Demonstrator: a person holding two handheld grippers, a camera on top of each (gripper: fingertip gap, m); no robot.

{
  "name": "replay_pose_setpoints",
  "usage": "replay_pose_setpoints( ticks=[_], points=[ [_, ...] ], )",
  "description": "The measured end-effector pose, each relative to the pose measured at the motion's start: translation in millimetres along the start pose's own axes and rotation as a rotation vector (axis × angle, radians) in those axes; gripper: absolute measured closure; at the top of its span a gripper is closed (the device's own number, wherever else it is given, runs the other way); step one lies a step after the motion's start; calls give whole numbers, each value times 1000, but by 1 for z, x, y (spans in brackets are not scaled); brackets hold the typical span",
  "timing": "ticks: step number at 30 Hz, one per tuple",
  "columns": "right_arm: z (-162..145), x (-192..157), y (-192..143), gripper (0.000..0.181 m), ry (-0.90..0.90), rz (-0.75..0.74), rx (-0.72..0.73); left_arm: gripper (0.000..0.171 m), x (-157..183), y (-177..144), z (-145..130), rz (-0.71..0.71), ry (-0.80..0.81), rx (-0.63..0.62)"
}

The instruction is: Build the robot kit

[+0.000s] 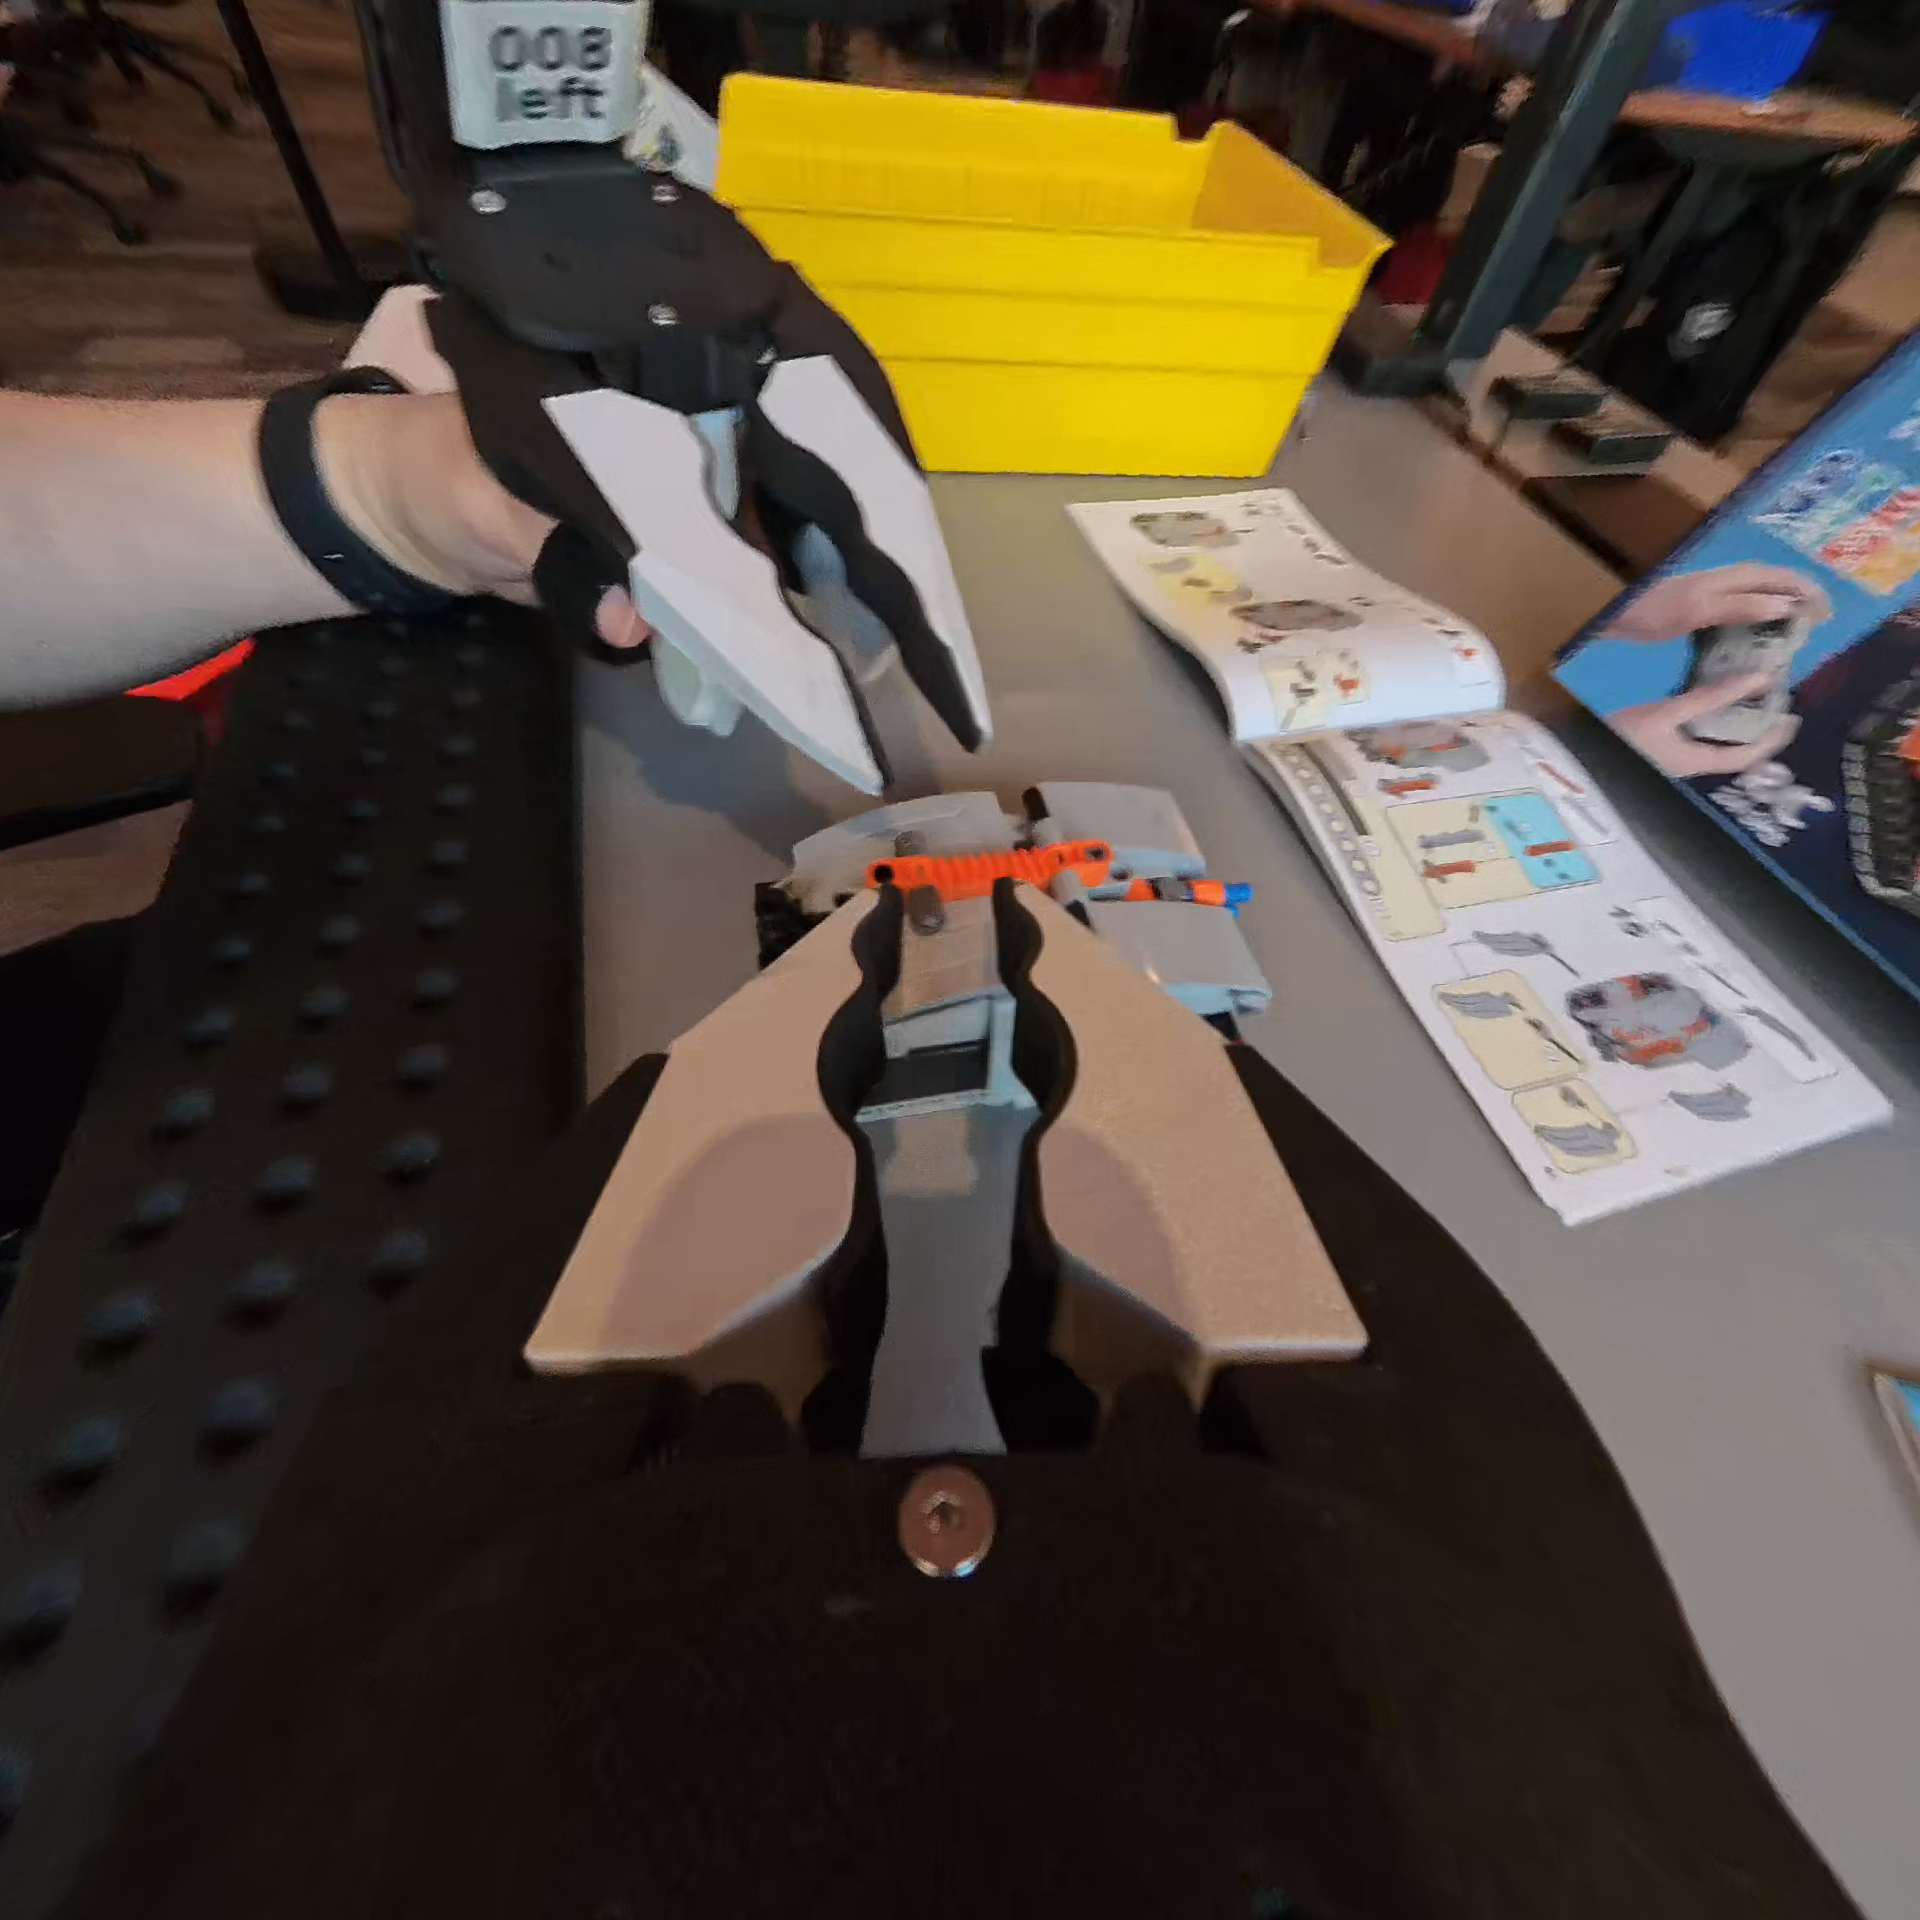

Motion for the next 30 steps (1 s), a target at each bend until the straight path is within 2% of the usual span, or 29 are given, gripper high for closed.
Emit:
replay_pose_setpoints(
  ticks=[3, 5, 6, 8, 12, 15, 18, 20, 21, 22, 24, 25, 26, 27, 28, 30],
  points=[
    [-9, 8, -9, 140, 40, -89, 1, 132, 4, -4, -7, 28, -46, -34],
    [-17, 10, -8, 122, 116, -37, -27, 112, 10, -4, -16, -1, -88, -89],
    [-20, 10, -5, 120, 157, -5, -59, 108, 13, -3, -21, -20, -90, -121],
    [-26, 12, 4, 116, 177, 23, -135, 108, 15, 0, -25, -11, -44, -175],
    [-17, 11, 20, 124, 125, 31, -152, 126, 21, 3, -26, 26, 97, -223],
    [-10, 16, 41, 123, 129, 72, -166, 125, 14, -7, -35, 119, 180, -292],
    [-6, 16, 52, 124, 180, 107, -177, 125, 4, -21, -42, 143, 89, -303],
    [-6, 21, 42, 116, 185, 35, -179, 114, -2, -33, -36, 198, 47, -272],
    [-3, 28, 28, 107, 183, -58, -153, 116, -4, -41, -28, 228, 18, -235],
    [2, 41, 6, 100, 180, -216, -119, 116, -3, -47, -12, 248, -22, -182],
    [23, 85, -70, 111, 159, -747, -19, 117, 3, -48, 45, 254, -66, -50],
    [36, 102, -109, 111, 161, -927, 43, 116, 7, -40, 80, 263, -39, -16],
    [47, 112, -135, 101, 214, -975, 66, 110, 13, -23, 112, 273, 11, -10],
    [56, 121, -149, 84, 293, -961, 70, 102, 19, 2, 138, 274, 59, -29],
    [59, 127, -154, 71, 346, -915, 54, 86, 23, 32, 152, 274, 87, -83],
    [45, 137, -153, 61, 445, -867, 29, 47, 23, 95, 147, 294, 72, -276]
  ],
)
Point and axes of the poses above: each gripper's, where its closed fingertips meet, y out along the fingers, z out of its top, x = y × z across the jaws, the point moved 7 cm from there along -y, back along the fingers, and after that the axes turned 10 degrees about y, right-handed, at the moved point
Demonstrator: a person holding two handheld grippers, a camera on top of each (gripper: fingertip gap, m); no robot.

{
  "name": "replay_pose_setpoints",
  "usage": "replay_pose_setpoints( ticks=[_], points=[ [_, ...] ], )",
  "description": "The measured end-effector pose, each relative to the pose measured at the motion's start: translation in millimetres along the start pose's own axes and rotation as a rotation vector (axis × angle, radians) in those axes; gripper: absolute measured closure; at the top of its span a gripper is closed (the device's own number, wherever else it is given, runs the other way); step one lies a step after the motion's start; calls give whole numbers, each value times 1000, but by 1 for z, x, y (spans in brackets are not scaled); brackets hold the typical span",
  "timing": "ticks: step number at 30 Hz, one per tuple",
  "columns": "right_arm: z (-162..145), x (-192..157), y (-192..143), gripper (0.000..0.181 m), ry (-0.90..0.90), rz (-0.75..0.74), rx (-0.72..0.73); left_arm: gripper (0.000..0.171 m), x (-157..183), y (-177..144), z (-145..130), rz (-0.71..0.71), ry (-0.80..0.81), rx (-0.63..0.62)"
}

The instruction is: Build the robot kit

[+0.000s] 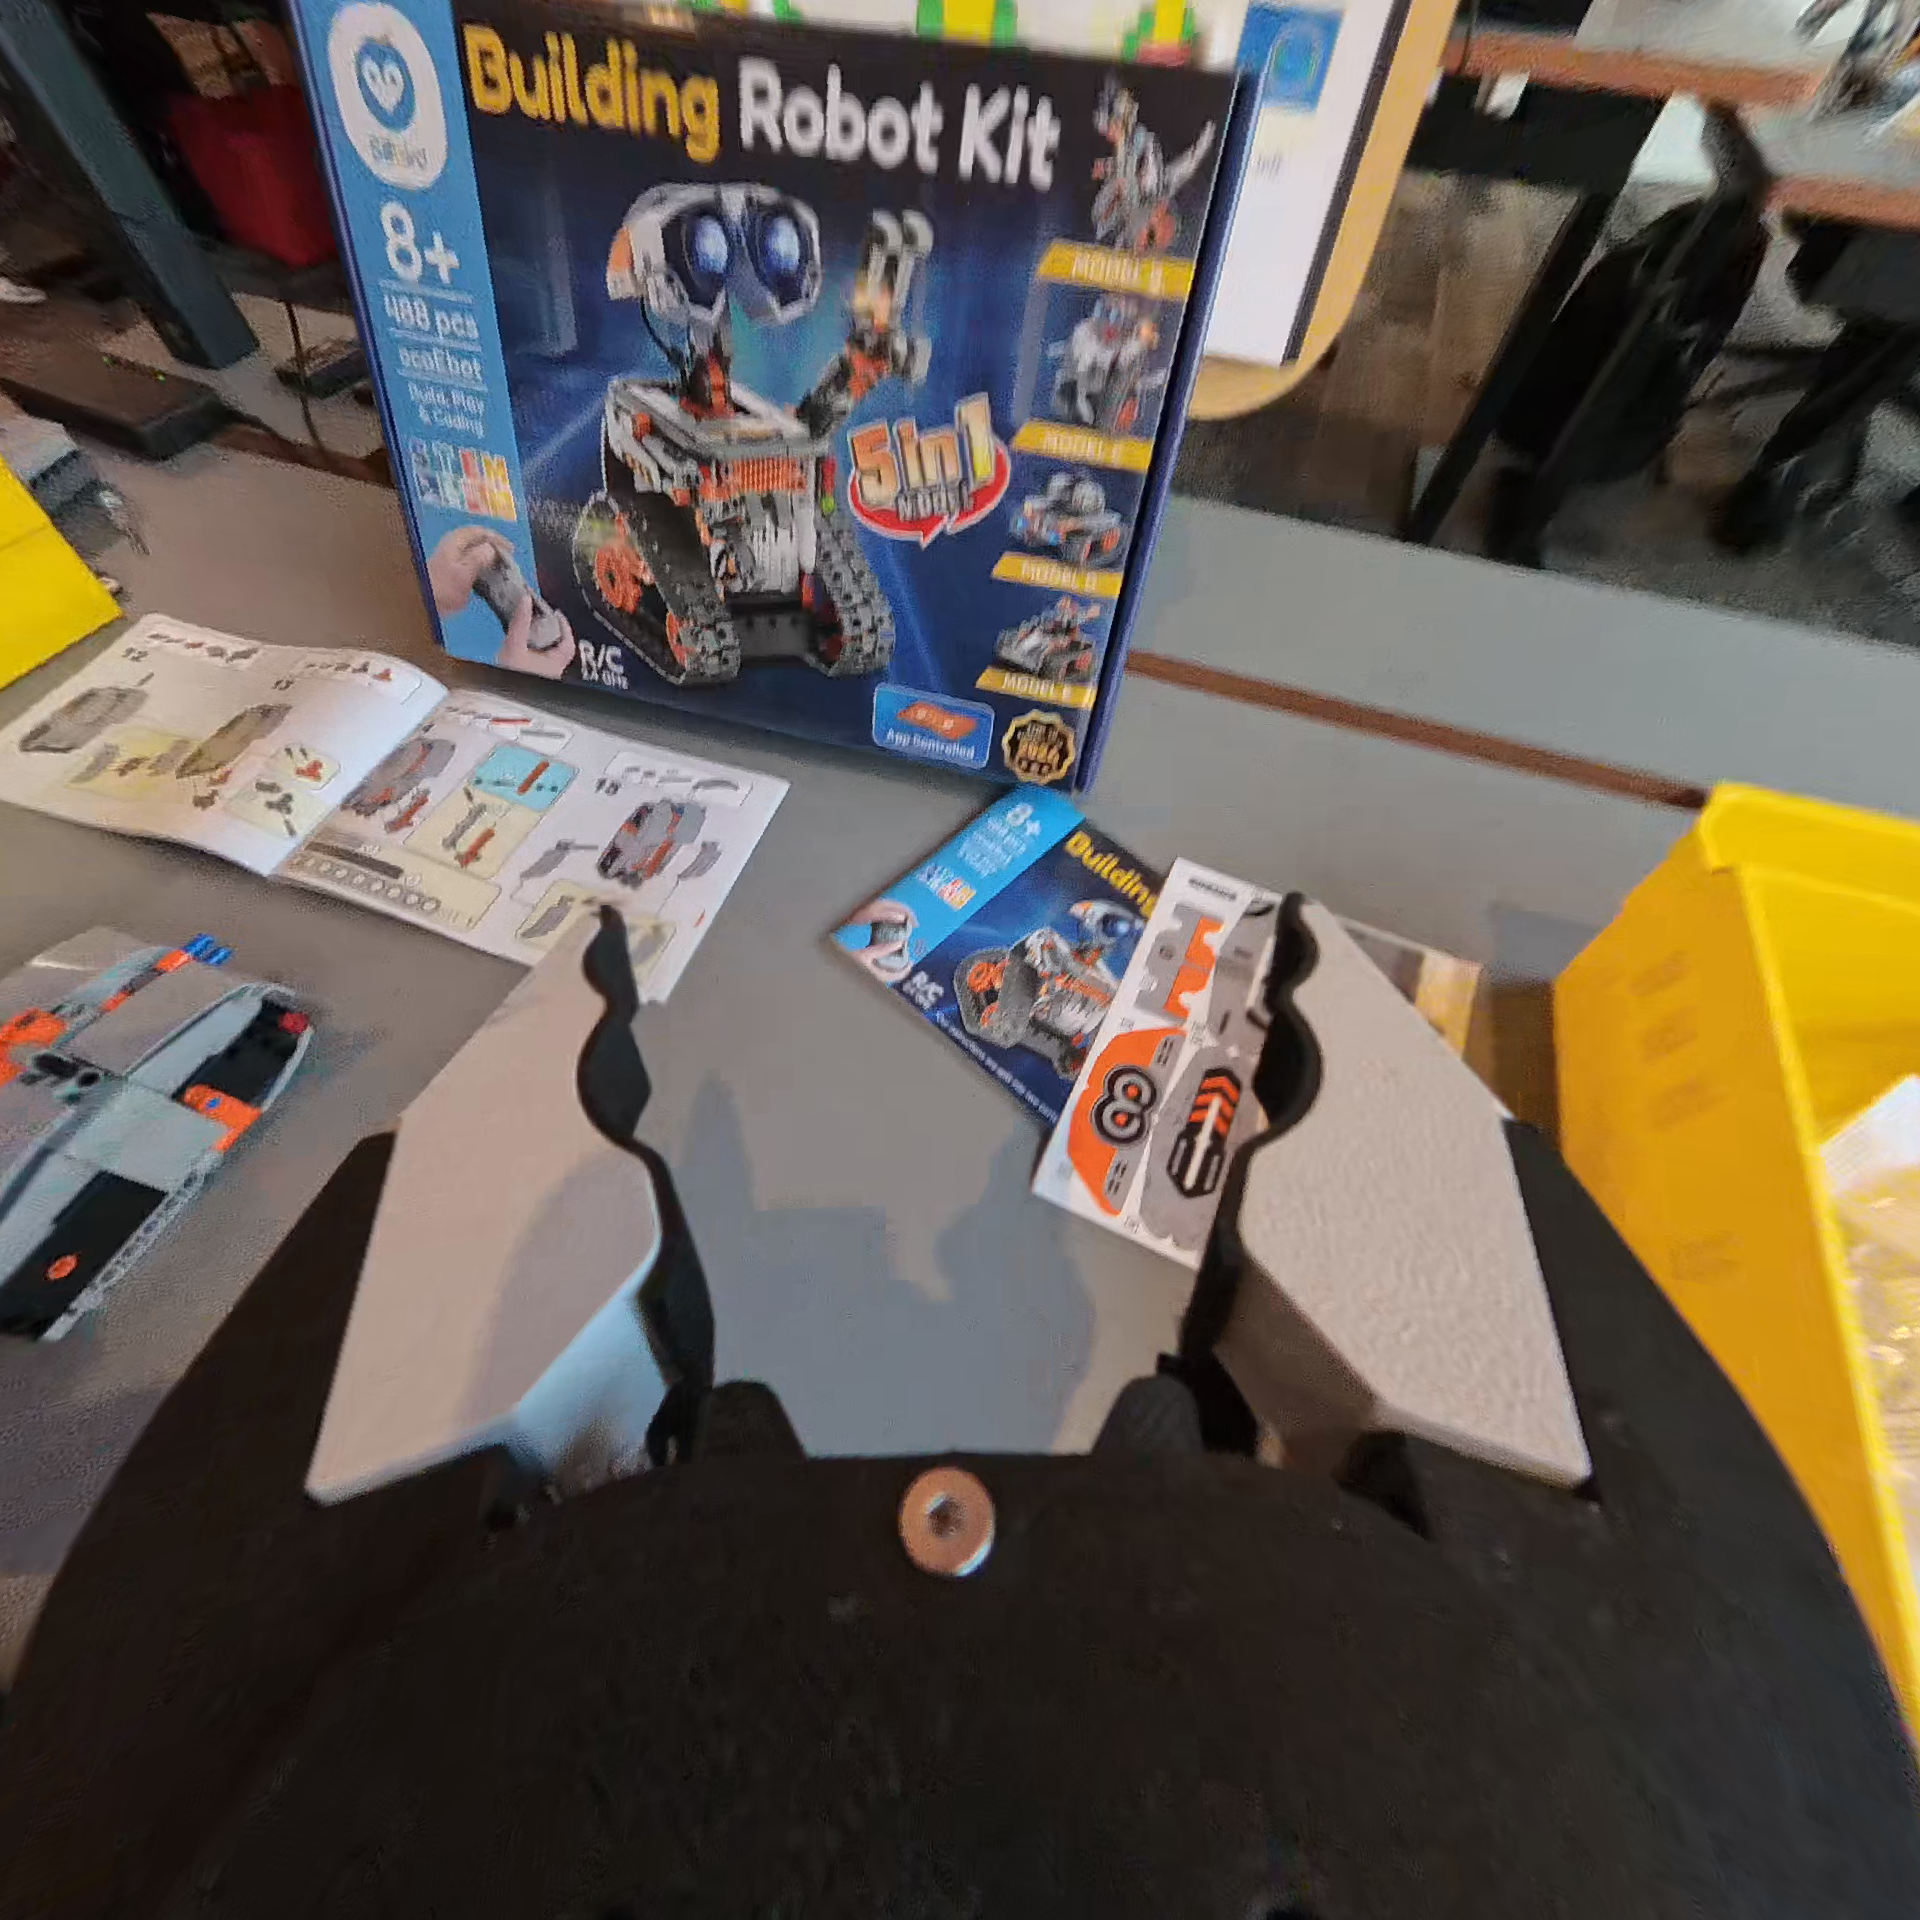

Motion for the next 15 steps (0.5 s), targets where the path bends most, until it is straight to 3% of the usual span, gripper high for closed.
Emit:
replay_pose_setpoints(
  ticks=[1, 3, 5, 9, 15],
  points=[
    [-15, 6, 5, 55, 25, -6, -34, 31, 7, 29, -5, 6, -31, -94],
    [-51, 19, 12, 49, 61, -45, -81, 16, 22, 77, -26, -2, -107, -211],
    [-81, 26, 15, 40, 74, -62, -113, 15, 33, 106, -46, 9, -186, -244],
    [-109, 35, 17, 36, 56, -136, -134, 13, 32, 128, -67, 125, -227, -251],
    [-146, 52, 34, 32, 157, -238, -279, 14, 31, 146, -87, 133, -286, -286]
  ],
)
Point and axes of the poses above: each gripper's, where its closed fingertips meet, y out along the fingers, z out of its top, x = y × z across the jaws, the point moved 7 cm from there along -y, back along the fingers, and after that the axes turned 10 degrees about y, right-handed, at the moved point
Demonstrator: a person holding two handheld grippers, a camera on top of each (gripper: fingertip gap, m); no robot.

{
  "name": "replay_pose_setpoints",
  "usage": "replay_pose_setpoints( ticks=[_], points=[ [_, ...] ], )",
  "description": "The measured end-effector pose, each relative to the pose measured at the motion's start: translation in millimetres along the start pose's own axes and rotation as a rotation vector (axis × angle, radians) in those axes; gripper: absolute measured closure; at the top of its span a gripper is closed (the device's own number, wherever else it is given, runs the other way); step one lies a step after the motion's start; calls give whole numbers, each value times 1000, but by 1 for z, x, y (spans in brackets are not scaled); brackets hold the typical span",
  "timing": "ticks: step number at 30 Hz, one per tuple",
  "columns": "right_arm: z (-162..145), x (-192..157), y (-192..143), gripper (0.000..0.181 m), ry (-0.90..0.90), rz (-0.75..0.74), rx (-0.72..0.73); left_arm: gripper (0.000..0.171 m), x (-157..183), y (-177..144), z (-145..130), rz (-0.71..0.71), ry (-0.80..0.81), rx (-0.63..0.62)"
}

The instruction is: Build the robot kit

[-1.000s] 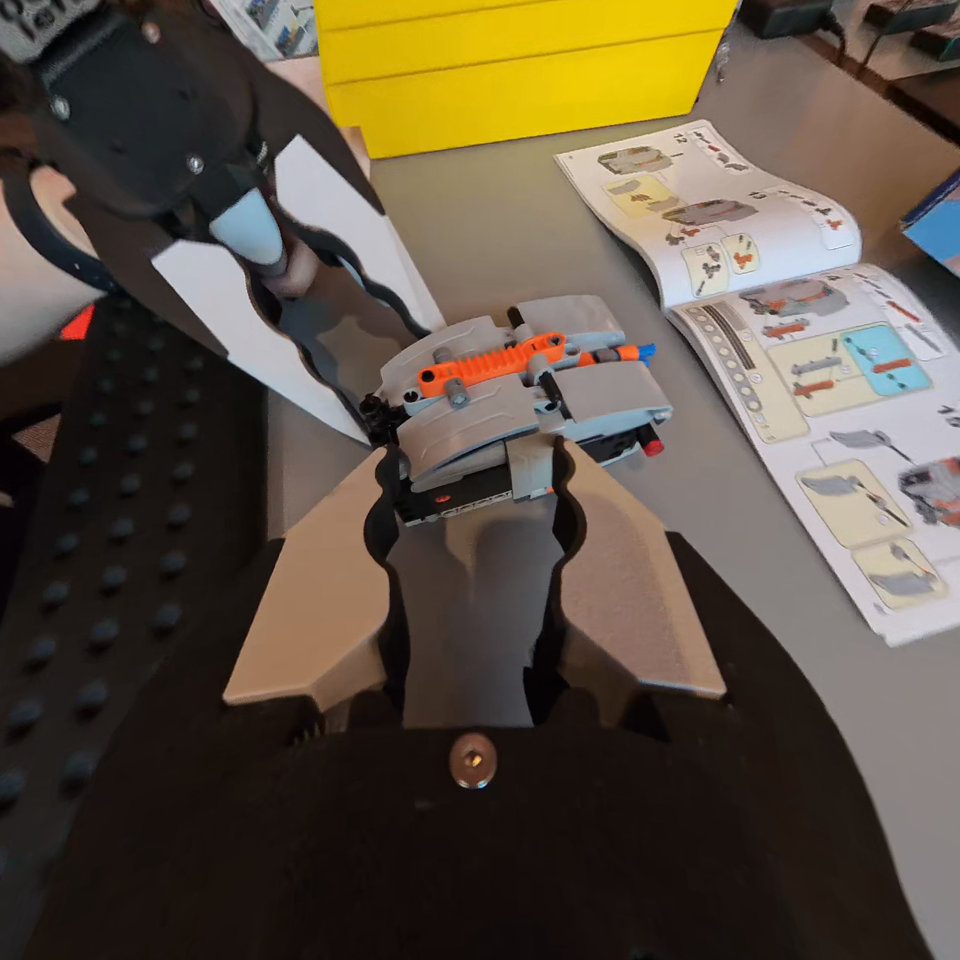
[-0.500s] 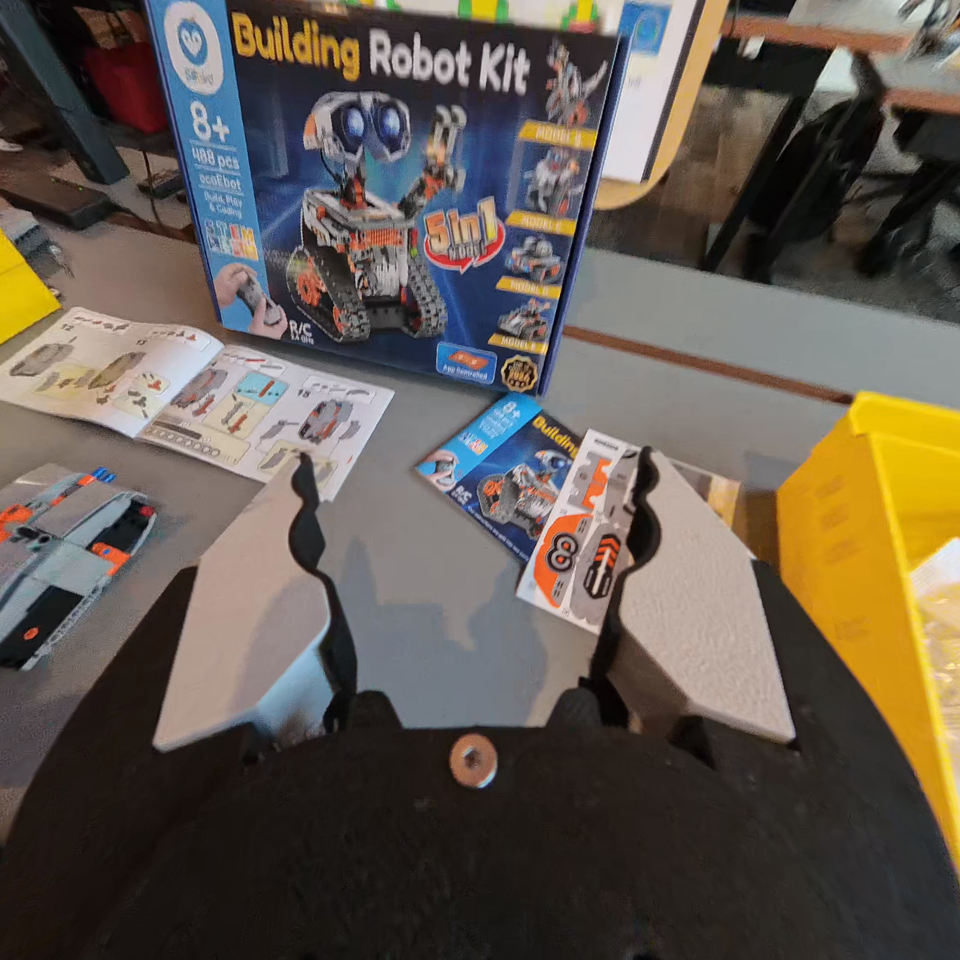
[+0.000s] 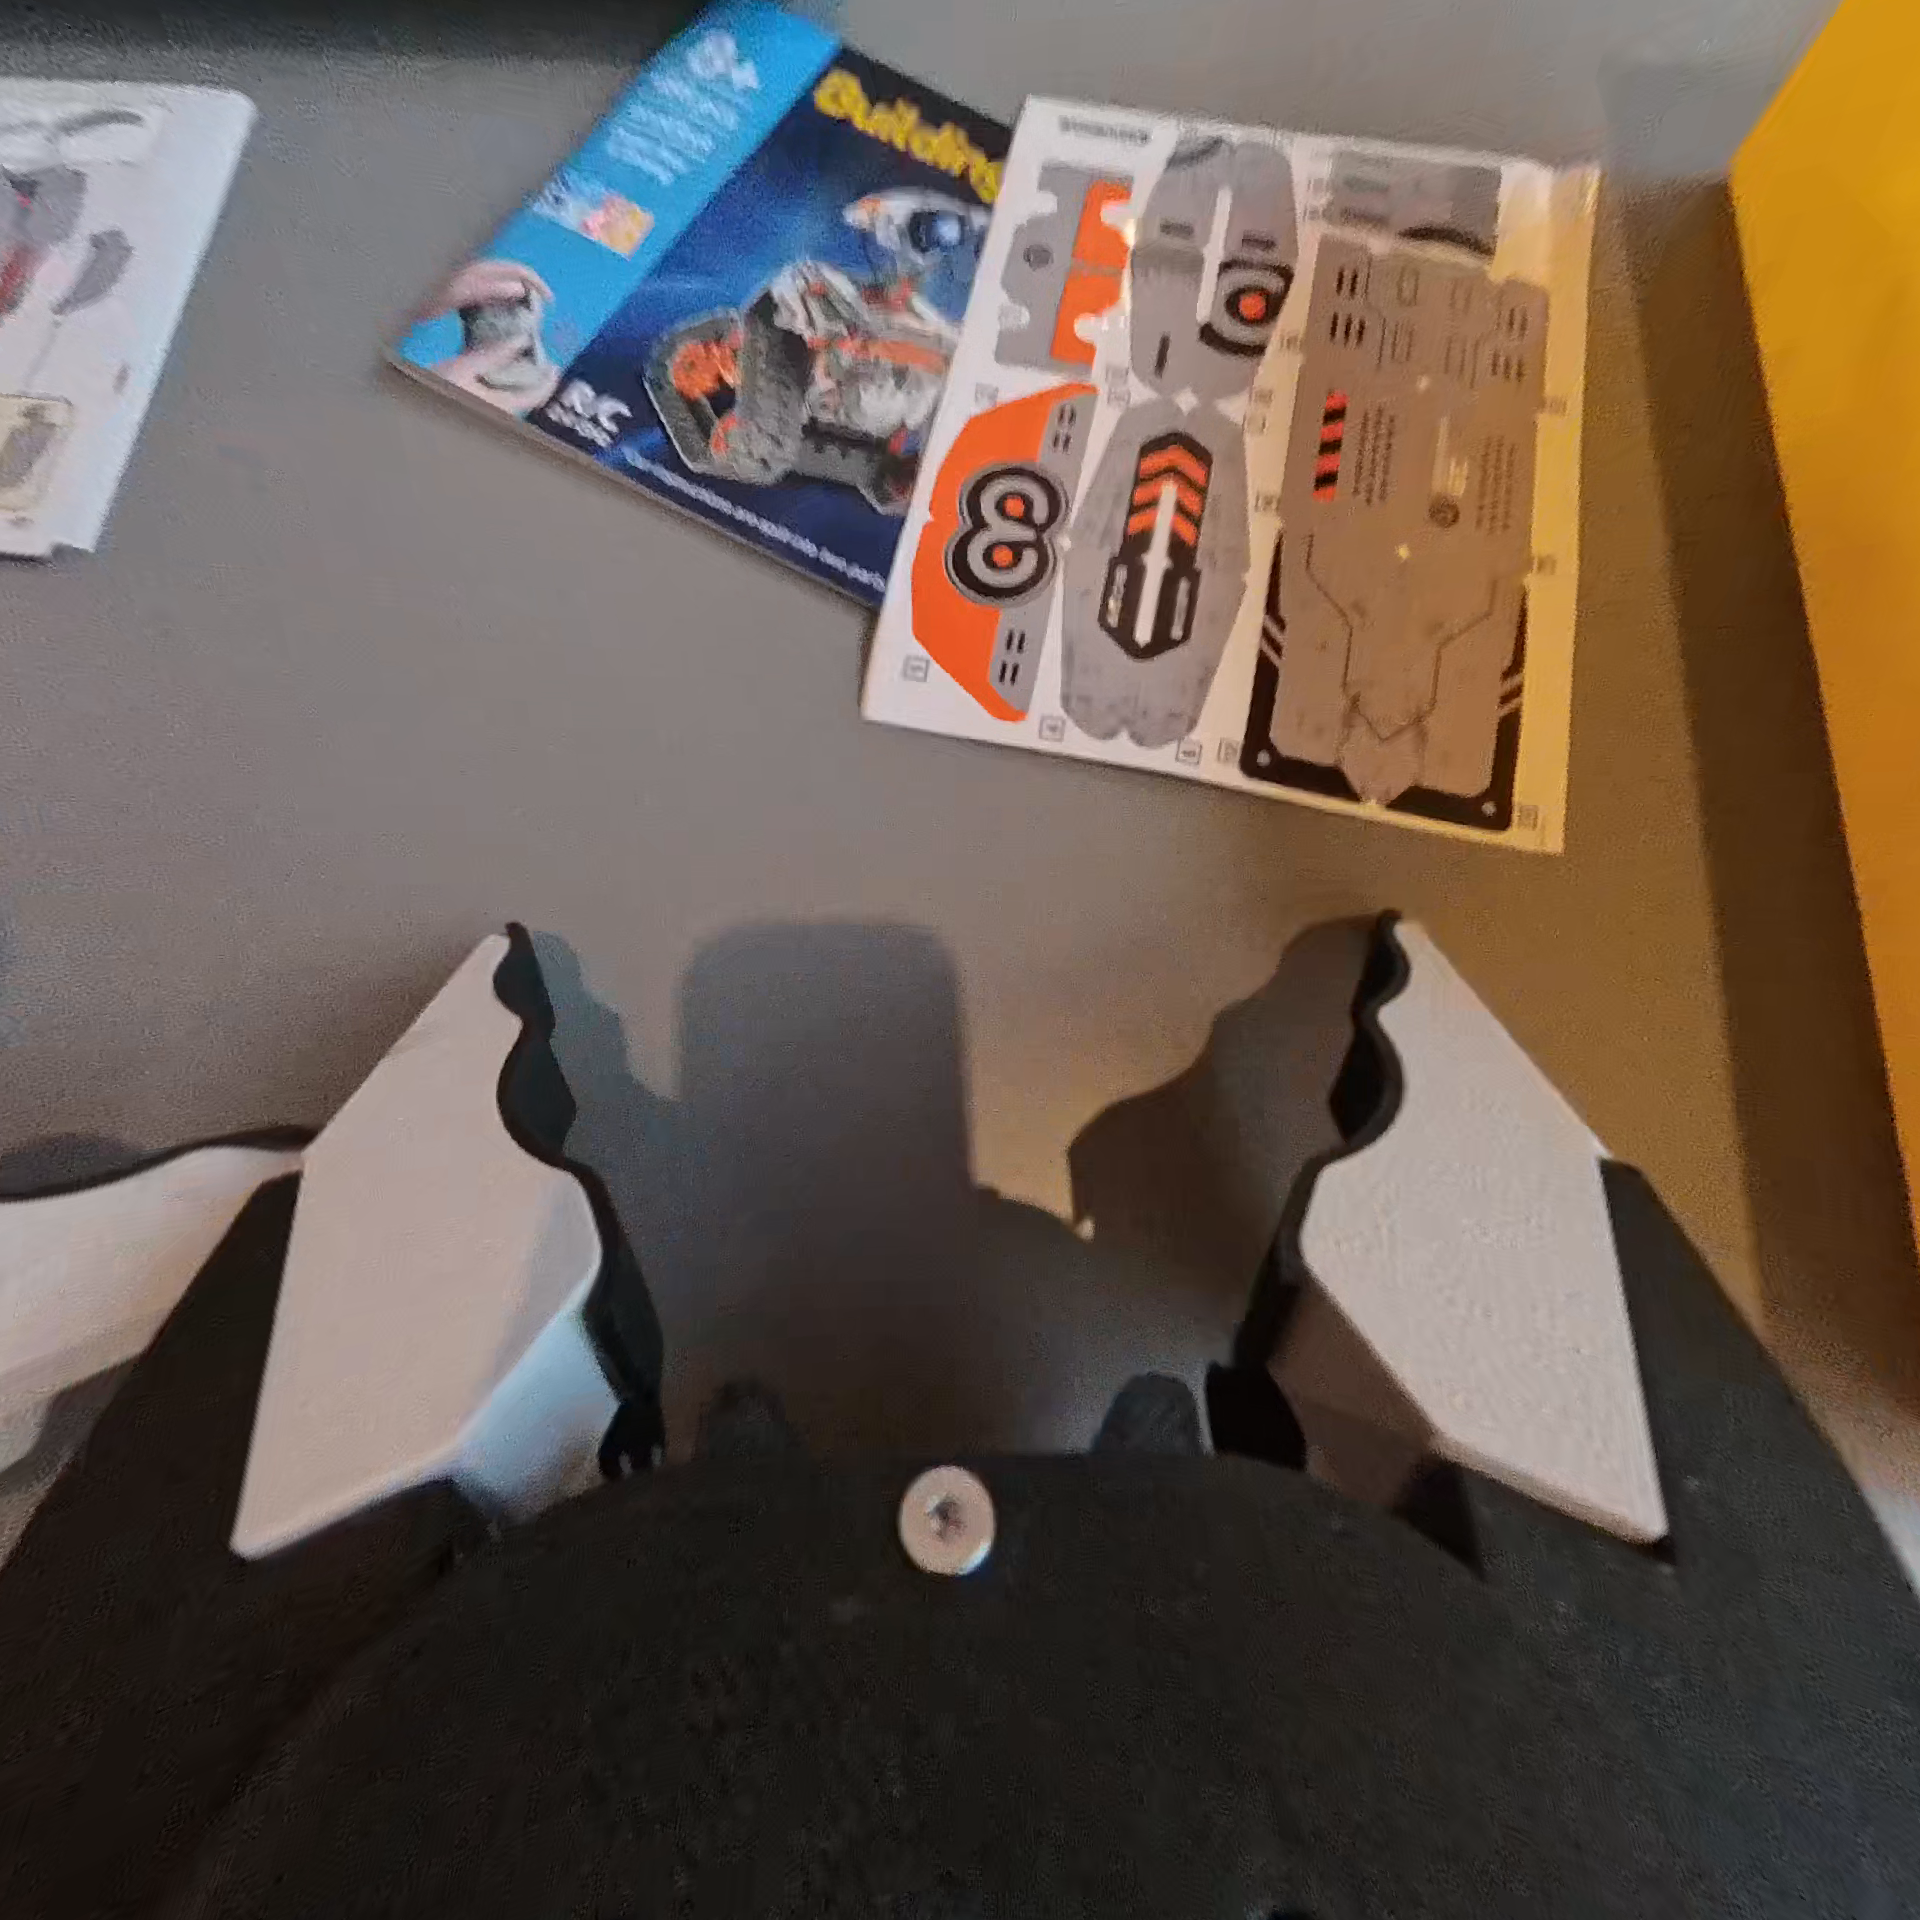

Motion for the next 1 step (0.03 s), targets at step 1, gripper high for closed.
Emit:
replay_pose_setpoints(
  ticks=[1],
  points=[
    [0, 3, 0, 30, 13, -7, -9, 14, -1, 3, -3, 4, -9, 3]
  ],
)
Point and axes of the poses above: each gripper's, where its closed fingertips meet, y out along the fingers, z out of its top, x = y × z across the jaws, the point moved 7 cm from there along -y, back along the fingers, and after that the axes turned 10 degrees about y, right-handed, at the moved point
